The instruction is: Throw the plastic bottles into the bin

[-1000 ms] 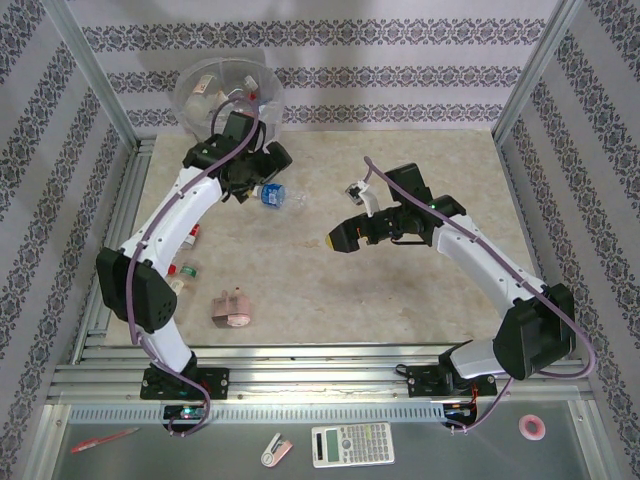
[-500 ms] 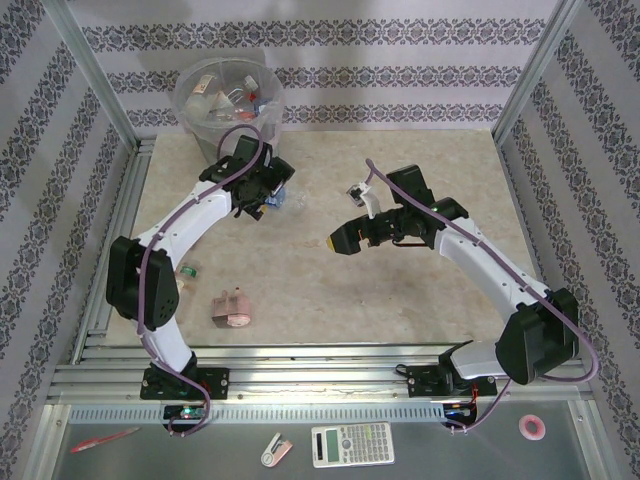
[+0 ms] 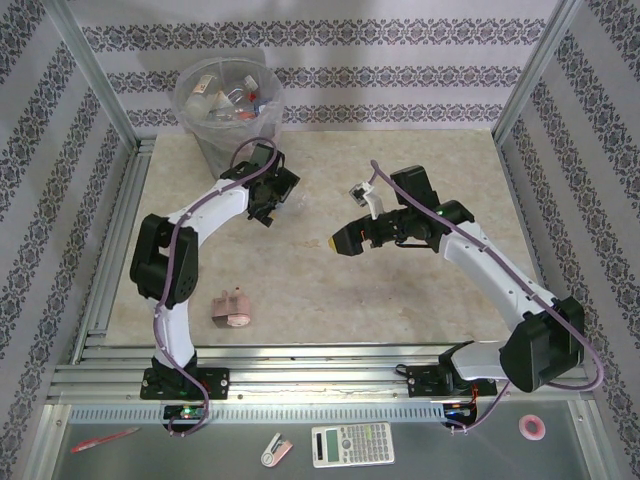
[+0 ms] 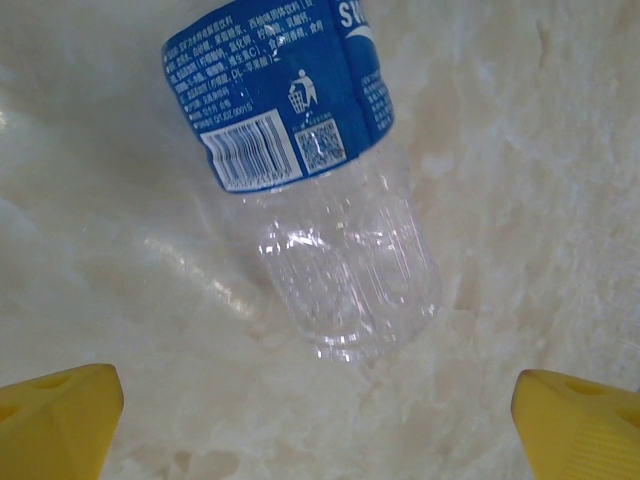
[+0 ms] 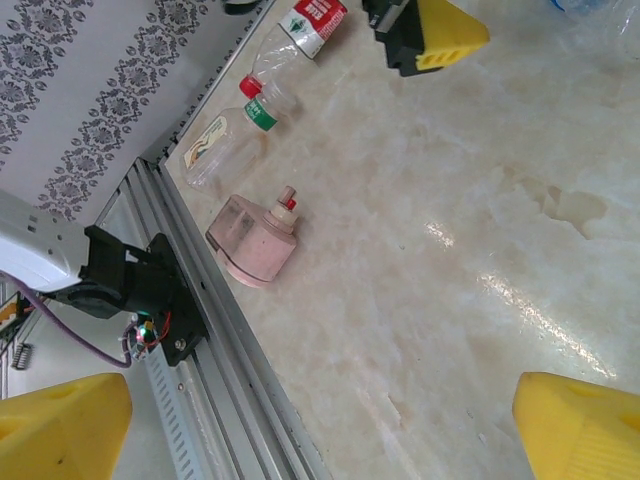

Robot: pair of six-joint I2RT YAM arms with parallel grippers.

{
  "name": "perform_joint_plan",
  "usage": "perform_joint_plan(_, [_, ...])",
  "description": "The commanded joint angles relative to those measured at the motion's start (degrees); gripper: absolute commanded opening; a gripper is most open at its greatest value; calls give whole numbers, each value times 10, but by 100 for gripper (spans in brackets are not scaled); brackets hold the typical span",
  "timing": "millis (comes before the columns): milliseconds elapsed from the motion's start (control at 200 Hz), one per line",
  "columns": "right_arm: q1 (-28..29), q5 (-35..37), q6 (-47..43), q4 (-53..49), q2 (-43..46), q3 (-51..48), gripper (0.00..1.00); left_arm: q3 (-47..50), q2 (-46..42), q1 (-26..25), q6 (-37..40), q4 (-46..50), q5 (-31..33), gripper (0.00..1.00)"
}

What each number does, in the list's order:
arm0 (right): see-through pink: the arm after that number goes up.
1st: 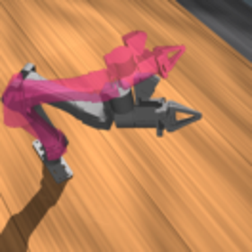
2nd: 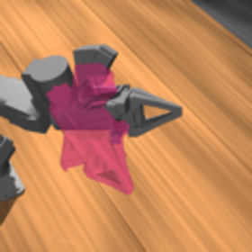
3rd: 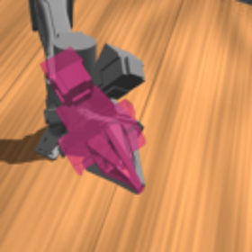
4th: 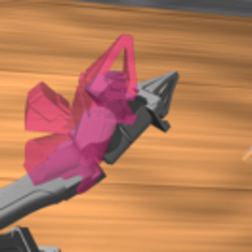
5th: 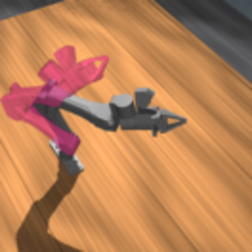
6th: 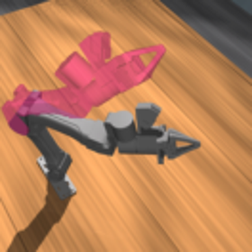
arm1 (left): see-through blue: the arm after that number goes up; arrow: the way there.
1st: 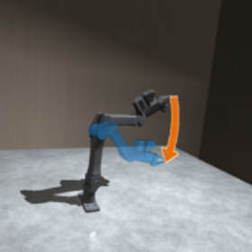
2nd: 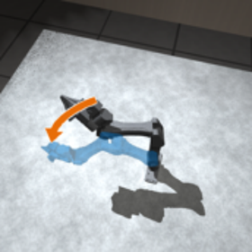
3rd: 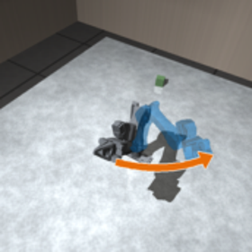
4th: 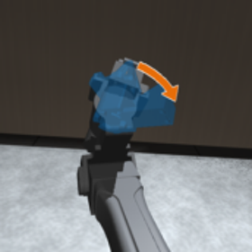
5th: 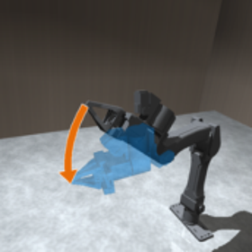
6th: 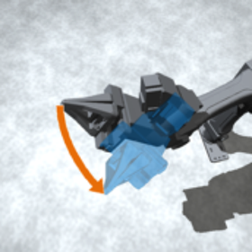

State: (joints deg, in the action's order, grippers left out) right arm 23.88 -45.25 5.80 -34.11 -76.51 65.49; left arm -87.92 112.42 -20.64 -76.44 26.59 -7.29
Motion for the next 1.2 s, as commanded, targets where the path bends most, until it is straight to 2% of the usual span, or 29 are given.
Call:
perform_joint_plan(0, [2, 0, -9, -3, 18, -12, 98, -31, 29, -8, -27, -24, 10, 100])
perform_joint_plan(505, [2, 8, -11, 7, 48, -21, 98, -84, 105, -5, -62, -20, 35, 100])
perform_joint_plan(804, [2, 7, -13, 4, 42, -10, 98, -164, 167, -6, -53, 40, 43, 100])
perform_joint_plan(939, [2, 8, -13, 4, 44, -10, 98, -194, 186, -6, -14, 86, 33, 94])
perform_joint_plan(1194, [1, 7, -11, 9, 41, -9, 98, -146, 169, -5, 38, 93, 13, 77])
